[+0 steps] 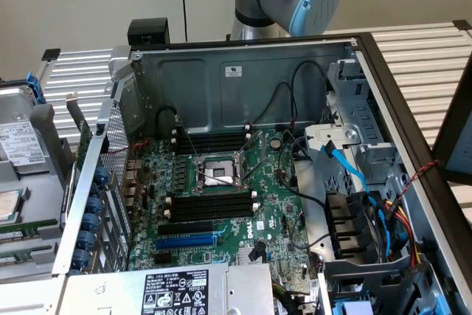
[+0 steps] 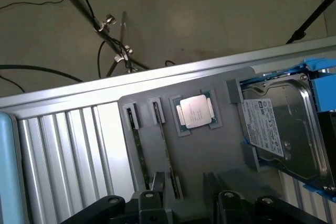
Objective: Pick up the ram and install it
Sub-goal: 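Reach for the ram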
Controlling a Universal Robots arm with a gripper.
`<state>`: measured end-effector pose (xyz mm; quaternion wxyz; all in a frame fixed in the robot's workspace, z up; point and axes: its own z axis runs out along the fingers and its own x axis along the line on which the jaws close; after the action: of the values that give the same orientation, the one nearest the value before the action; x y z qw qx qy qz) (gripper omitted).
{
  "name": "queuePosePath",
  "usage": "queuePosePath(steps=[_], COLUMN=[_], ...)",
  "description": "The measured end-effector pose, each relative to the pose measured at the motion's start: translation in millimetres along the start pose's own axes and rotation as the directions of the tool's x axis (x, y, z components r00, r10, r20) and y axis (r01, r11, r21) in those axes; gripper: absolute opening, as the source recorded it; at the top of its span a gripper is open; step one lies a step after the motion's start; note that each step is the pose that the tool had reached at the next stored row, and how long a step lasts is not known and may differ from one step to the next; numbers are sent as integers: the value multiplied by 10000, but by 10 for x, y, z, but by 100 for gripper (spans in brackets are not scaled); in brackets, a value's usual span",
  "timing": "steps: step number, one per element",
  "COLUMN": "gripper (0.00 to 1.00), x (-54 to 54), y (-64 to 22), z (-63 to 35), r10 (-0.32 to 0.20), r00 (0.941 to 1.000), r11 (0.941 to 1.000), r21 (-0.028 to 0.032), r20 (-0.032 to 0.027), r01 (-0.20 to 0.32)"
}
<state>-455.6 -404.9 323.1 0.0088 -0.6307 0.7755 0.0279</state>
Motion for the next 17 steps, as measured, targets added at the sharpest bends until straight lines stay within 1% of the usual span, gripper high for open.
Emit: queuePosePath(steps=[2, 6, 11, 14, 16, 17], gripper=[42, 42, 42, 42, 40, 33], x=[18, 108, 160, 174, 188, 199], y=[-4, -23, -35, -39, -43, -46], z=[-1, 1, 80, 134, 169, 188], r10=[0, 2, 7, 11, 7, 1], r00=[10000, 10000, 10000, 10000, 10000, 10000], r11=[10000, 10000, 9999, 9999, 9998, 9998], r21=[-2, -25, -124, -172, -194, -199], r20=[-1, -7, -28, -38, -44, -44], r01=[0, -2, -7, -11, -8, -2])
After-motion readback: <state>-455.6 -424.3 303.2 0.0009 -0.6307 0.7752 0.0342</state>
